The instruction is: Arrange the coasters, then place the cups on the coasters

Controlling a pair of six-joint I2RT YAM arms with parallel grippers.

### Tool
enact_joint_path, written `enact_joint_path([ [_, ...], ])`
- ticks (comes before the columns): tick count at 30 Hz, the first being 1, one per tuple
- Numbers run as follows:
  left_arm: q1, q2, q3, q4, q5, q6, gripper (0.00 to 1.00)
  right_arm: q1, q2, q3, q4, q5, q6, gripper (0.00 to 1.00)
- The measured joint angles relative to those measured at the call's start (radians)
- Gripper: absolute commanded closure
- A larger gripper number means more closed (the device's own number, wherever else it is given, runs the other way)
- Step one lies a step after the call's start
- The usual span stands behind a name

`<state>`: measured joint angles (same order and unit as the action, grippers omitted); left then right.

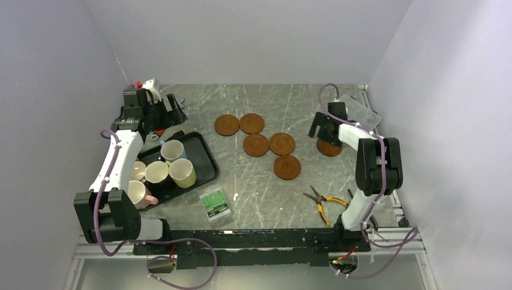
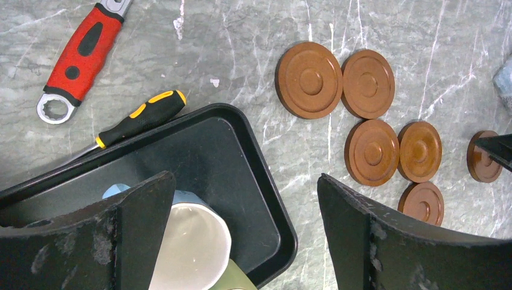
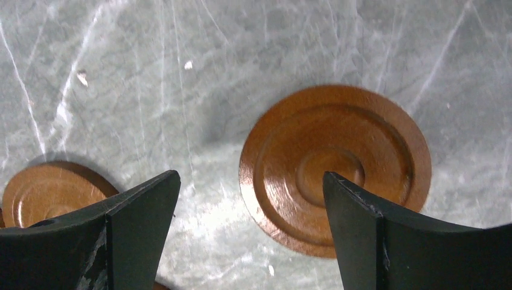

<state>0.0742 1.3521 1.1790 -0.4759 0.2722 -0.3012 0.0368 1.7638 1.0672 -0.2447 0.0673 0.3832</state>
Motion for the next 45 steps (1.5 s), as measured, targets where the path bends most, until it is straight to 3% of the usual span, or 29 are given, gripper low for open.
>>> enact_joint_path([
  [11,0.0,0.0,0.0,0.0,0.001,0.0,0.06,-0.01,0.072,0.061,-0.013,-0.06,-0.009,0.07],
  [27,-0.006,0.0,0.0,0.0,0.004,0.0,0.06,0.056,-0.215,-0.252,-0.022,-0.156,0.052,0.07],
  [45,-0.02,0.0,0.0,0.0,0.004,0.0,0.06,0.174,-0.254,-0.284,-0.045,-0.218,0.103,0.07],
])
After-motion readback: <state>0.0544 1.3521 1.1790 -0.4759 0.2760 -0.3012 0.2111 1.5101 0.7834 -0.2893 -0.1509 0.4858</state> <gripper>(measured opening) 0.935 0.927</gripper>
